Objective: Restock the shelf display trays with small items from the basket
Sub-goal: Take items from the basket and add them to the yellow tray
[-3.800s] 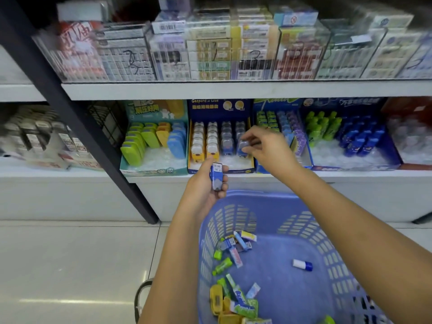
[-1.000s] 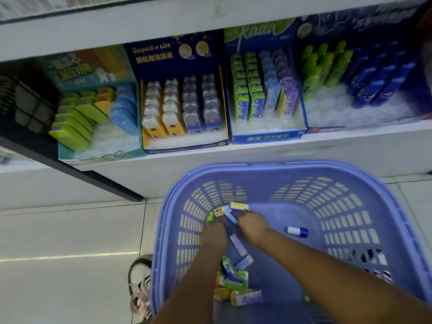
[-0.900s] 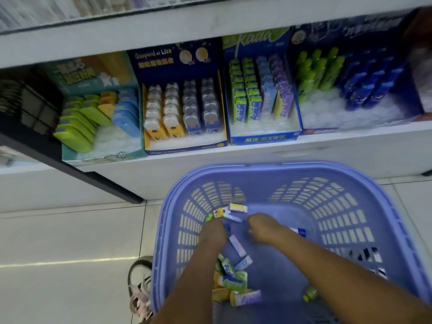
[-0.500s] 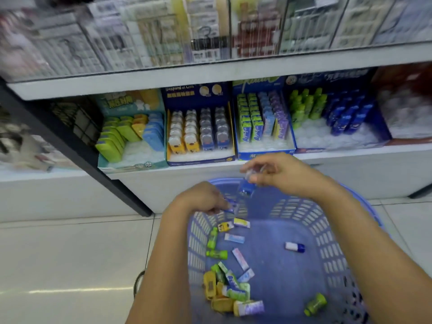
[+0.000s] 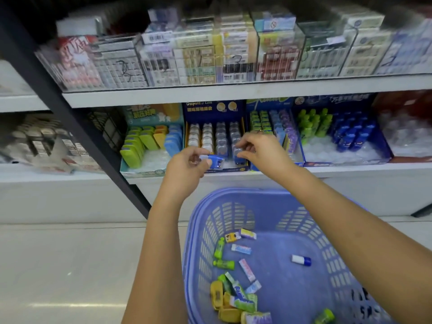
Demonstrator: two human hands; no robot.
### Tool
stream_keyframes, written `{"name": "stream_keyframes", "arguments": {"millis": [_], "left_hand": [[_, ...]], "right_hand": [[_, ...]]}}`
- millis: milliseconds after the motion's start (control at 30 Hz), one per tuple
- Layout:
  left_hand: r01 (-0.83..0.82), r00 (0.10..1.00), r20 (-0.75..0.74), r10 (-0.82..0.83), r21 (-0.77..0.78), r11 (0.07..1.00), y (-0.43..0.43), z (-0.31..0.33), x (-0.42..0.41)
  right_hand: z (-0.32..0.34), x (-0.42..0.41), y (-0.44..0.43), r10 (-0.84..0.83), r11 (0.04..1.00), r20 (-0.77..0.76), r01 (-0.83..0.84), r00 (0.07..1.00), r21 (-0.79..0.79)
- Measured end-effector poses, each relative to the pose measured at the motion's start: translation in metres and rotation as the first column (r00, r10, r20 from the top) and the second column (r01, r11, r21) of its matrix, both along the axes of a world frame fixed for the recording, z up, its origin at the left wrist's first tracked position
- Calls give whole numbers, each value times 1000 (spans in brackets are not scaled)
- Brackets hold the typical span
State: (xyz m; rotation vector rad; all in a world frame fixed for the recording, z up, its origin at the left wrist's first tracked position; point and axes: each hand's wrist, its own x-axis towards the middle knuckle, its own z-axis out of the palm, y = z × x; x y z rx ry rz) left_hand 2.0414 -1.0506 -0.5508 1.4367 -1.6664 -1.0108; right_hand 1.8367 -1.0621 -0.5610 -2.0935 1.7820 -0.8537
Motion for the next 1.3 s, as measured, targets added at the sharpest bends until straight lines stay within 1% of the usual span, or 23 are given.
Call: {"name": "stream_keyframes", "arguments": {"millis": [67, 133, 300, 367, 433, 533, 633, 700, 800, 900, 1033, 1200, 1233, 1300], "left_hand": [[-63, 998, 24, 65, -58, 996, -2, -3, -3], [-95, 994, 42, 100, -111, 989, -3, -5, -9], [-59, 996, 59, 73, -219, 974, -8, -13, -21], [-42, 992, 102, 71, -268, 963, -10, -16, -22], [-3, 988, 146, 50, -307, 952, -13, -17, -24], [70, 977, 212, -5, -301, 951, -20, -16, -28], [95, 970, 239, -31, -259, 961, -27, -13, -30], [123, 960, 276, -51, -252, 960, -31, -13, -31], [169, 941, 331, -75, -266, 949, -35, -16, -32], [176, 930, 362, -68, -274, 946, -41, -17, -33], [191, 897, 438, -50, -283, 940, -47, -18, -36], [135, 940, 340, -35, -274, 952, -44, -23, -36], [136, 934, 356, -29, -280, 950, -43, -22, -37], [157, 898, 440, 6, -332, 930, -36, -23, -37]], "right_hand": [[-5, 5, 0, 7, 999, 10, -6, 1000, -34], [-9, 12, 0, 13, 999, 23, -13, 1000, -31], [-12, 18, 0, -7, 999, 25, 8, 1000, -43], [-13, 13, 2, -29, 998, 4, 30, 1000, -59], [-13, 8, 1, -18, 998, -9, 18, 1000, -59], [-9, 3, -3, 37, 999, -56, -38, 998, -22], [-8, -5, -5, 30, 1000, -32, -30, 999, 5], [-10, -7, -3, 45, 999, -34, -45, 998, 3], [-14, -4, -3, 79, 996, -95, -81, 992, -22], [-12, -1, -8, 59, 998, -85, -62, 995, -23], [-8, 0, -10, 53, 998, -86, -55, 995, -22], [-1, -1, -7, 59, 998, -85, -58, 995, 10], [0, -1, -5, 57, 998, -84, -57, 995, 12], [1, 0, 4, 39, 999, -89, -40, 995, -5]]}}
